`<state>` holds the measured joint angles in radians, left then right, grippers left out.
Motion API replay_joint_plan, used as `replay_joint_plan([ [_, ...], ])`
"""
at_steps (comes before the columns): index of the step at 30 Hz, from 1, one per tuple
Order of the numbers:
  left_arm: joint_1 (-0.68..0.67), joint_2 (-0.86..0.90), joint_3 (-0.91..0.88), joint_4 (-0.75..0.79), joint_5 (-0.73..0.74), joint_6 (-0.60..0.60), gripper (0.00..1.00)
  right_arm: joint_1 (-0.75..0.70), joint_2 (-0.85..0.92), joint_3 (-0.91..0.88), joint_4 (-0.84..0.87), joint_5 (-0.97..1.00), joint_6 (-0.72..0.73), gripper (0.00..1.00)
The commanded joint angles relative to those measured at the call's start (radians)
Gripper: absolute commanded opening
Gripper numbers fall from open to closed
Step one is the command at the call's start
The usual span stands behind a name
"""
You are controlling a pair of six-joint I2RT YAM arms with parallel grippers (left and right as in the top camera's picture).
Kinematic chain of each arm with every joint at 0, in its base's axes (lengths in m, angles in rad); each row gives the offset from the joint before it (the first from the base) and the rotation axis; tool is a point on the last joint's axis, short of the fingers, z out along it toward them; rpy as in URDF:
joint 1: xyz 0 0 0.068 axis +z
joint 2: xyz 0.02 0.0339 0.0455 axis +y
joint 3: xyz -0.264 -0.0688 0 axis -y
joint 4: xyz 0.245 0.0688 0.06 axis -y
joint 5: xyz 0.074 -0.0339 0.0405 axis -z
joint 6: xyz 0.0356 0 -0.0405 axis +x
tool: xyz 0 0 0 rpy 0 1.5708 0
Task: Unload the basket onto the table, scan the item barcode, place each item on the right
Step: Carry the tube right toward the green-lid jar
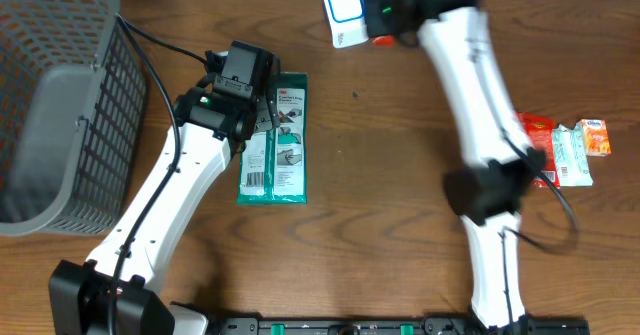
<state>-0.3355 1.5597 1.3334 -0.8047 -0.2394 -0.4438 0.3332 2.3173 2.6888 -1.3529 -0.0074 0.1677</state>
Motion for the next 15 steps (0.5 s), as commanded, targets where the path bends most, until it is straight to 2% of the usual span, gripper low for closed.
replay_joint_plan([
  [1,0.005,-0.011,-0.001,-0.002,-0.016,0.006,0.85,-0.045,-0.148,0.016,-0.097,0.034,-0.027,0.01],
  [9,0.005,-0.011,-0.001,-0.002,-0.016,0.006,0.85,-0.230,-0.249,0.016,-0.346,0.092,-0.026,0.01],
  [12,0.005,-0.011,-0.001,-0.002,-0.016,0.006,0.85,-0.314,-0.249,-0.038,-0.346,0.084,-0.006,0.01],
  [15,0.005,-0.011,-0.001,-0.002,-0.016,0.006,0.86,-0.412,-0.249,-0.171,-0.345,0.089,0.039,0.01],
])
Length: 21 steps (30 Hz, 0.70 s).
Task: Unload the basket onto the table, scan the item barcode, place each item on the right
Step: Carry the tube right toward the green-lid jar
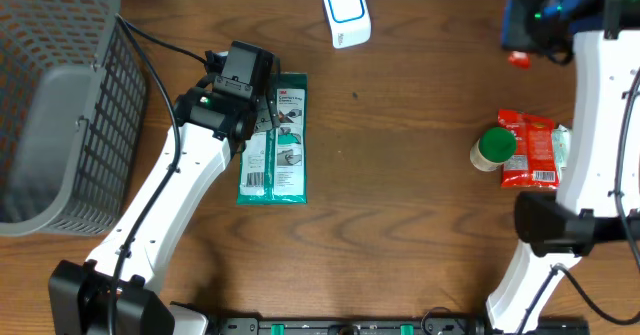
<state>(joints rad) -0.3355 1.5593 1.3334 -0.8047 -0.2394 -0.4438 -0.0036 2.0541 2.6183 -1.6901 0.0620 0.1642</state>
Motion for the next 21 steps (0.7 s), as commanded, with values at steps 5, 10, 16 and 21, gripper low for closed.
replay_joint_plan([
  [5,0.005,-0.011,-0.001,-0.002,-0.016,0.006,0.85,-0.174,0.014,-0.310,0.013,0.078,0.041,0.01],
  [10,0.005,-0.011,-0.001,-0.002,-0.016,0.006,0.85,-0.225,0.014,-0.528,0.103,0.179,0.040,0.01],
  [16,0.005,-0.011,-0.001,-0.002,-0.016,0.006,0.85,-0.228,0.014,-0.770,0.255,0.237,-0.022,0.01],
  [21,0.005,-0.011,-0.001,-0.002,-0.016,0.006,0.86,-0.227,0.014,-0.927,0.428,0.237,-0.161,0.01],
])
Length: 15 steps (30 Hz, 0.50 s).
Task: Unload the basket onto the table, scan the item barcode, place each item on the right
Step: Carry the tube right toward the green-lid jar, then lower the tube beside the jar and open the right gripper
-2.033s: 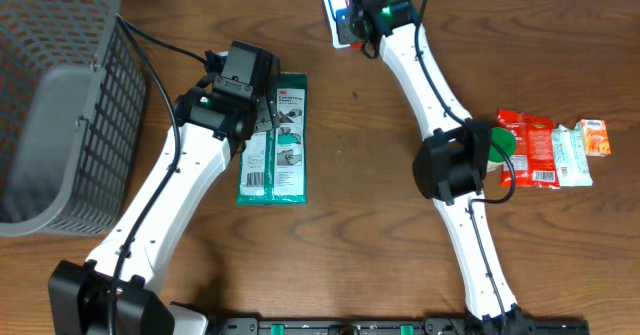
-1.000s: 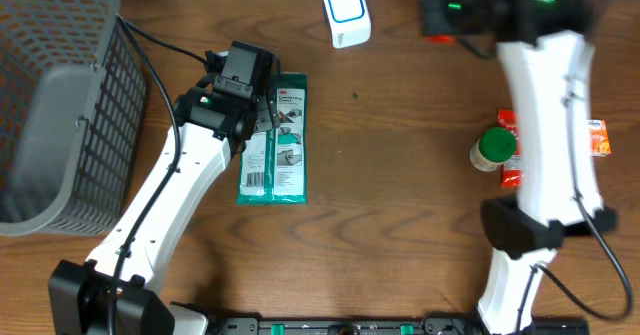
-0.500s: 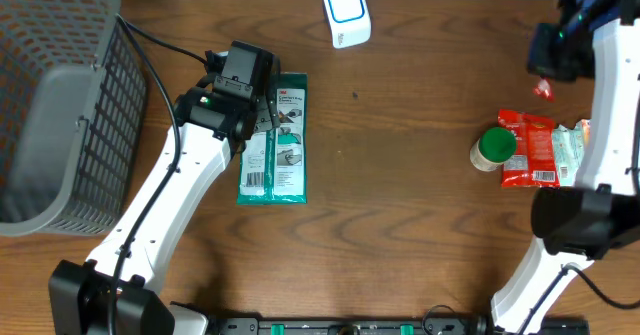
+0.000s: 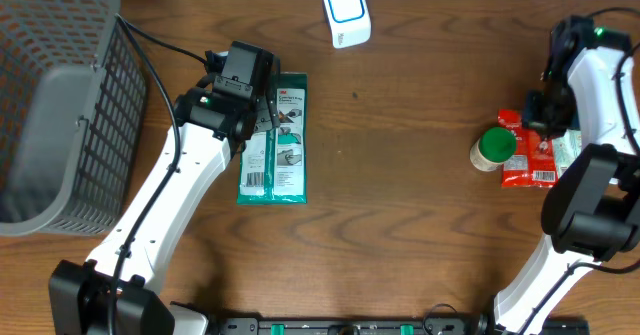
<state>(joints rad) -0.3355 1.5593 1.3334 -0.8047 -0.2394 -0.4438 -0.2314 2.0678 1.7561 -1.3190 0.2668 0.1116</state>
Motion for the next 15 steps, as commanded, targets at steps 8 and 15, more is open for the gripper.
replay_joint_plan([
  [8,0.005,-0.011,-0.001,-0.002,-0.016,0.006,0.85,0.000,0.001,-0.124,0.130,0.039,-0.128,0.40],
  [15,0.005,-0.011,-0.001,-0.002,-0.016,0.006,0.85,0.009,0.000,-0.068,0.098,0.031,-0.128,0.44],
])
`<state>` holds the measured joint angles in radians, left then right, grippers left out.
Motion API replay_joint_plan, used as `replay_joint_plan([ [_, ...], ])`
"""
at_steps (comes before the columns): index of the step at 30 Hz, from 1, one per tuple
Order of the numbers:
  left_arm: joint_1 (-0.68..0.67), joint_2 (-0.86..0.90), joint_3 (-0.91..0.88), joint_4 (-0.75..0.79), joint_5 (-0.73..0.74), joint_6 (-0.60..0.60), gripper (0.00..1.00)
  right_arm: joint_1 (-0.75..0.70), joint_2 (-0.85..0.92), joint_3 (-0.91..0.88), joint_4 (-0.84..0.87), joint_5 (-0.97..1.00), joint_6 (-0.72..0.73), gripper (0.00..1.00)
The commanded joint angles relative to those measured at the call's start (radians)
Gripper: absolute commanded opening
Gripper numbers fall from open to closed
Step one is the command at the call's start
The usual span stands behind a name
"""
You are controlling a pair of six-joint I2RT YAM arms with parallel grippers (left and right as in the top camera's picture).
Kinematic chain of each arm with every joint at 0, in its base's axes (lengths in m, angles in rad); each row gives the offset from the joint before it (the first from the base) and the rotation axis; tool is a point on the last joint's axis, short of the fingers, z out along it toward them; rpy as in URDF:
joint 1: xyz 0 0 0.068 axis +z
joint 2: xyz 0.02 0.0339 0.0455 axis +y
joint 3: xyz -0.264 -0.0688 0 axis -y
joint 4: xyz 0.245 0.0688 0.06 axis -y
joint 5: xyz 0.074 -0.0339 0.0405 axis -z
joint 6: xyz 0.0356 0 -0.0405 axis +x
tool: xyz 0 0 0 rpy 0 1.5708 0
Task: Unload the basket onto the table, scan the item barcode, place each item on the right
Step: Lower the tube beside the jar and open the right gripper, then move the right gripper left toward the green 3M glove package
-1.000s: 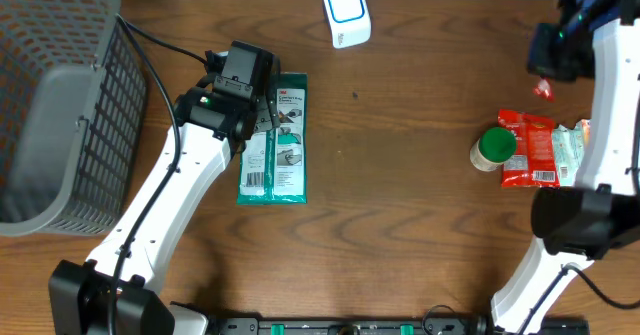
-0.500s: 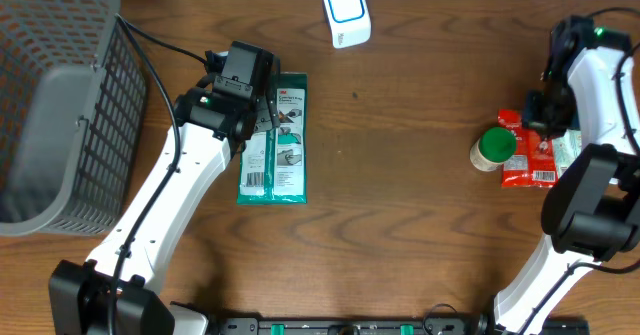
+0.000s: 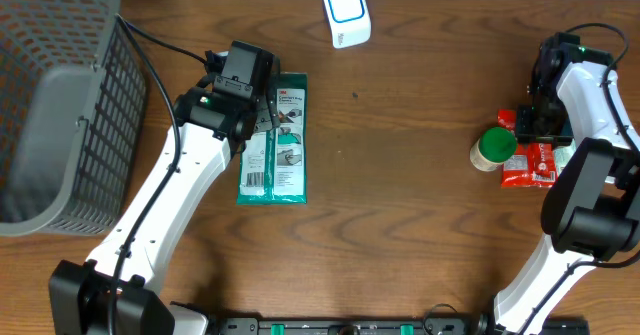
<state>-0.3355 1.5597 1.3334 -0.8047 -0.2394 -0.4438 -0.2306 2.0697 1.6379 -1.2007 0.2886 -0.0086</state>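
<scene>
The white scanner [image 3: 346, 12] with a blue-framed window stands at the table's back edge. My right gripper [image 3: 528, 127] hangs low over the top of a red packet [image 3: 528, 163] at the right, beside a green-lidded tin [image 3: 493, 147]. Its fingers are hidden under the wrist, so what they hold cannot be made out. My left gripper [image 3: 264, 115] rests over the upper left edge of a flat green pack [image 3: 275, 140], its fingers apart.
A grey mesh basket [image 3: 60, 95] fills the far left. A white and green box [image 3: 562, 155] lies against the red packet, partly hidden by the right arm. The left arm's cable runs along the basket's side.
My right gripper has moved slightly down and left, closer to the green-lidded tin and the red packet. The left arm and the green pack have stayed put.
My right gripper first held a small red item right beside the scanner. Then it was at the back right corner with that red item. After that it stood over the pile at the right, and now it sits low on the pile. The left arm never moved.
</scene>
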Motion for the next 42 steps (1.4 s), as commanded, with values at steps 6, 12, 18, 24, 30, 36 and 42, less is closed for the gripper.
replay_joint_plan([
  [6,0.005,-0.011,-0.001,-0.002,-0.016,0.006,0.85,0.040,-0.003,0.312,-0.179,-0.282,-0.007,0.48],
  [12,0.005,-0.011,-0.001,-0.002,-0.016,0.006,0.85,0.069,-0.003,0.369,-0.144,-0.760,-0.008,0.99],
  [18,0.005,-0.011,-0.001,-0.002,-0.016,0.006,0.85,0.157,-0.003,0.279,-0.109,-0.930,-0.008,0.99],
  [24,0.005,-0.011,-0.001,-0.002,-0.016,0.006,0.85,0.293,-0.003,0.132,0.012,-0.919,-0.007,0.99],
  [30,0.005,-0.011,-0.001,-0.002,-0.016,0.006,0.85,0.437,-0.003,-0.036,0.234,-0.918,0.062,0.98],
  [36,0.005,-0.011,-0.001,-0.002,-0.016,0.006,0.85,0.533,-0.003,-0.110,0.347,-0.918,0.128,0.96],
  [42,0.005,-0.011,-0.001,0.005,-0.015,0.006,0.86,0.574,-0.003,-0.110,0.275,-0.865,0.128,0.94],
])
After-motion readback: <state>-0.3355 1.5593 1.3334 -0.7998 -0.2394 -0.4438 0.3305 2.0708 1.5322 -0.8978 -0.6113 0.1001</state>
